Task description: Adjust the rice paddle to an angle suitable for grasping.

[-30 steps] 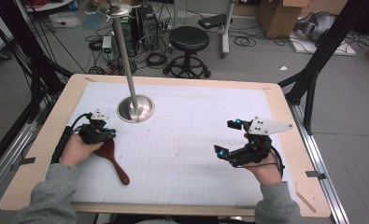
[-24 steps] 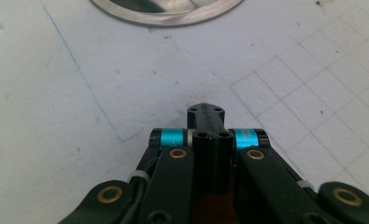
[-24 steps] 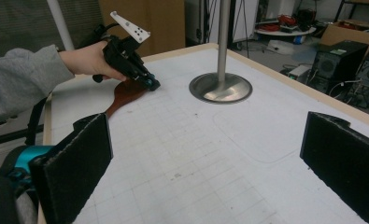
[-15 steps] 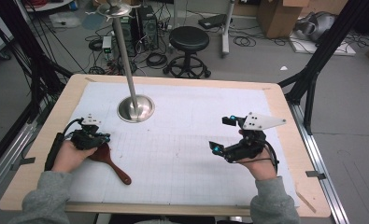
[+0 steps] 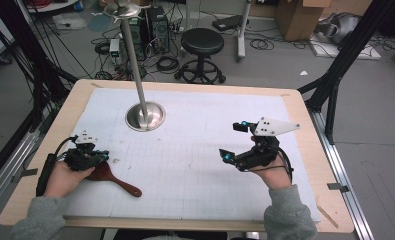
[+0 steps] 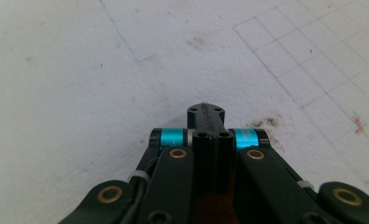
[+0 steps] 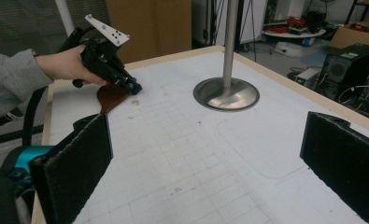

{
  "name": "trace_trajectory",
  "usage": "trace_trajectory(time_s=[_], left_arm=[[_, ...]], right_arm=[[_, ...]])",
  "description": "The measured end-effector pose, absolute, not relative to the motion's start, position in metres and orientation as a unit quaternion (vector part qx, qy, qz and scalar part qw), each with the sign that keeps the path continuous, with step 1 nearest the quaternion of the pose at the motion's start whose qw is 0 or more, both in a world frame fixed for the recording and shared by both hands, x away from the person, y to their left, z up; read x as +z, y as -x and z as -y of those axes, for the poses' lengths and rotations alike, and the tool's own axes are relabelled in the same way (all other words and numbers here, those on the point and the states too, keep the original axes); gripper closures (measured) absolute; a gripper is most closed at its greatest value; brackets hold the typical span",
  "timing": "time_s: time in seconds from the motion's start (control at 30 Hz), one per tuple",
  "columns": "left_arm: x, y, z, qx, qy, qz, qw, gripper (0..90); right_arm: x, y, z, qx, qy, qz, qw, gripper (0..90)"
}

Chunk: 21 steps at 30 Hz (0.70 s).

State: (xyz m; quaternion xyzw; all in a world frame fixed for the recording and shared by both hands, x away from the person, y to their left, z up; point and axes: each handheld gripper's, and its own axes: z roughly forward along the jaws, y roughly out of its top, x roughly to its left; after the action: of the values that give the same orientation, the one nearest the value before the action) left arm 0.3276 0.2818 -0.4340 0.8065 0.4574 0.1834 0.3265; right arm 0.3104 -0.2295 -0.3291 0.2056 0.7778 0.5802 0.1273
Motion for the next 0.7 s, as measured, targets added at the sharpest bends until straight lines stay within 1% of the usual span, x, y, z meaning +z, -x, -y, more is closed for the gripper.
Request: trace_trajectory(time_s=[0.7], left_arm=[[-0.436,-0.295,-0.297,0.195,-0.79,-0.479,0.329,89.5]], right_arm=[[-0.331,-0.318,0.223,0.585,-0.202,-0.777,0.119,0.9]])
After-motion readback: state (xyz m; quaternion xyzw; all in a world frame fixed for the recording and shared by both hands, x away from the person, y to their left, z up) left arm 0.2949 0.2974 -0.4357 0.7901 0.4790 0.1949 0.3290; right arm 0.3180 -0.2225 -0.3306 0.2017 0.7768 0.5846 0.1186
